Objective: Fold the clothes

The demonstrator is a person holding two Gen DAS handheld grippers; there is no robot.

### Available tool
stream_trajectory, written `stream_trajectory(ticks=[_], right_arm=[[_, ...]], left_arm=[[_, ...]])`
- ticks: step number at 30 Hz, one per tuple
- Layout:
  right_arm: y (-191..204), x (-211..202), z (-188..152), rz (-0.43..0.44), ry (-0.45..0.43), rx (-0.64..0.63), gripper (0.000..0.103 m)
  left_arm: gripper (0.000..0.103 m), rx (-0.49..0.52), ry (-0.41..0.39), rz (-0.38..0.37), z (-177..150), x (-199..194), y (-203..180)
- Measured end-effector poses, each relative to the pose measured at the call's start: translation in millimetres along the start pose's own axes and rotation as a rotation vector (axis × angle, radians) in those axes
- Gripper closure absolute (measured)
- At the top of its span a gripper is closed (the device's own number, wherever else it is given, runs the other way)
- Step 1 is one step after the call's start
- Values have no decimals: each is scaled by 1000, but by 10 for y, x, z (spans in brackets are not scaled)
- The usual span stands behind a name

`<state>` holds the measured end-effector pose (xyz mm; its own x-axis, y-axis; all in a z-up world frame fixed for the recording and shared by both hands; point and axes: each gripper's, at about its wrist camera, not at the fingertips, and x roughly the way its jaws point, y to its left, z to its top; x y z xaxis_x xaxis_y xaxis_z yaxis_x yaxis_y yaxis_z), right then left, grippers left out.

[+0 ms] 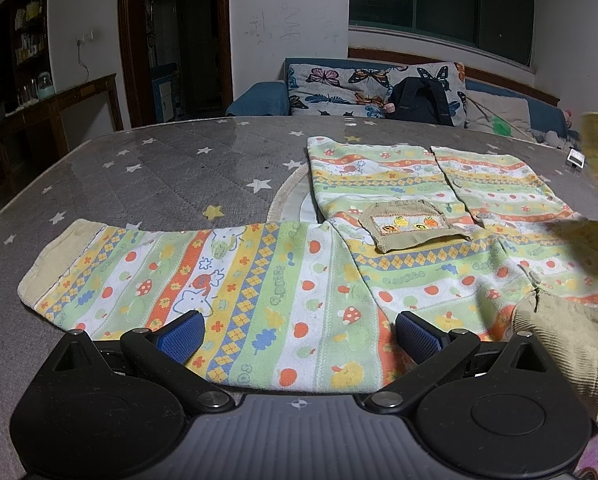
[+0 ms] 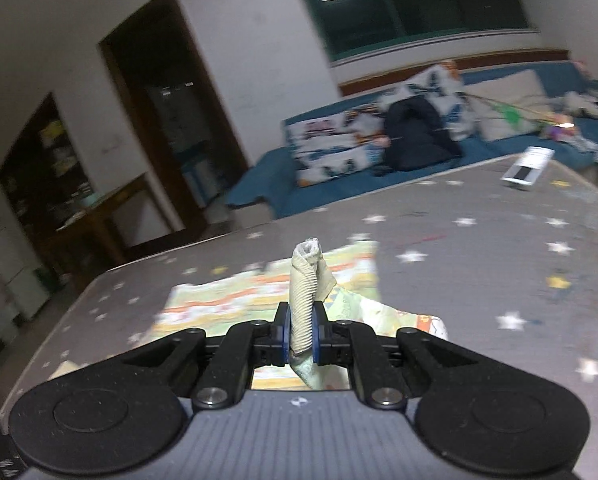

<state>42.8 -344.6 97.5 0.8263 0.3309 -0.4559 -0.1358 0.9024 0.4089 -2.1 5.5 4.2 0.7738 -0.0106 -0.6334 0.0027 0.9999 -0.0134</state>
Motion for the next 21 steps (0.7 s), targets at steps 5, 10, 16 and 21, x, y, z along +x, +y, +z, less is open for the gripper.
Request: stream_trajectory(ticks=[5,10,16,21], right_arm=[[382,197,5,79,28,-44,94],[715,459,-127,120,76,-93,94],[970,714,-453,141,154,-149,94],[1089,819,-605,146,197,-187,94]], left_arm=[[0,-50,-16,-29,32,-143,132],[0,-70,-43,-11,56,-285,294],[0,-109,-83,35,85,-417,506],[0,-125,-109,91,116,-470,672]])
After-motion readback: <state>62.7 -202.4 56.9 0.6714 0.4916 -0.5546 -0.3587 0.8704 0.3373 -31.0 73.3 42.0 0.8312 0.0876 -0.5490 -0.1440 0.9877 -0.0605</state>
